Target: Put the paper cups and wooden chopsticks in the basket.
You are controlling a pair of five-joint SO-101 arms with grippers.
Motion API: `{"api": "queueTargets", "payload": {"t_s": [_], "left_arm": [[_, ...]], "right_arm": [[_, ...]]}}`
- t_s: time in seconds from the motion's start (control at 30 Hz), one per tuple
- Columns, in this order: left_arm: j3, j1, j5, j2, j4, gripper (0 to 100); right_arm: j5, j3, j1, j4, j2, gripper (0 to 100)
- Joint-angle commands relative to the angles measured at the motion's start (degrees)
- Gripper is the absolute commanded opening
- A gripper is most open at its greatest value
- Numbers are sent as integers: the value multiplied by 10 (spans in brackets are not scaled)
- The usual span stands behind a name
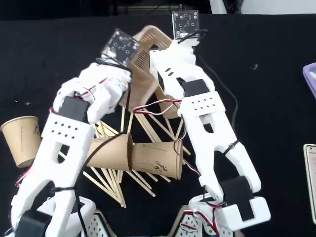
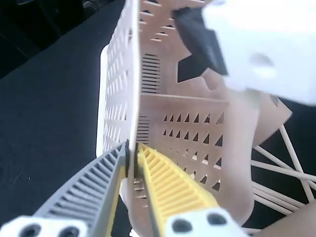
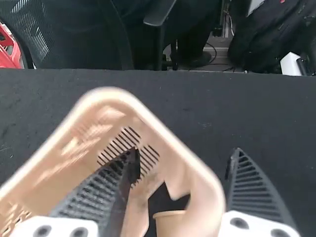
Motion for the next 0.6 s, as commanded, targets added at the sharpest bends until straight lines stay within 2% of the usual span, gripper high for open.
{"api": "queueTargets", "payload": {"t_s": [0.0,0.07,0.13,0.27,0.33,0.4,0.57], "left_arm": [[28,7,-4,-7,15,30],[33,7,-4,-18,16,30],[38,4,-4,-33,15,30],[38,3,-4,-60,16,30],[38,3,-4,-69,14,30],[37,1,-2,-72,11,30],[37,-25,0,-62,11,30]], "right_arm": [[63,-22,-7,-33,-3,289],[94,-22,-7,-25,0,284],[113,-22,-6,-7,0,237],[126,-22,12,12,-3,4],[124,-22,30,14,-5,37],[126,-23,47,13,-5,8],[122,-15,68,16,0,11]]}}
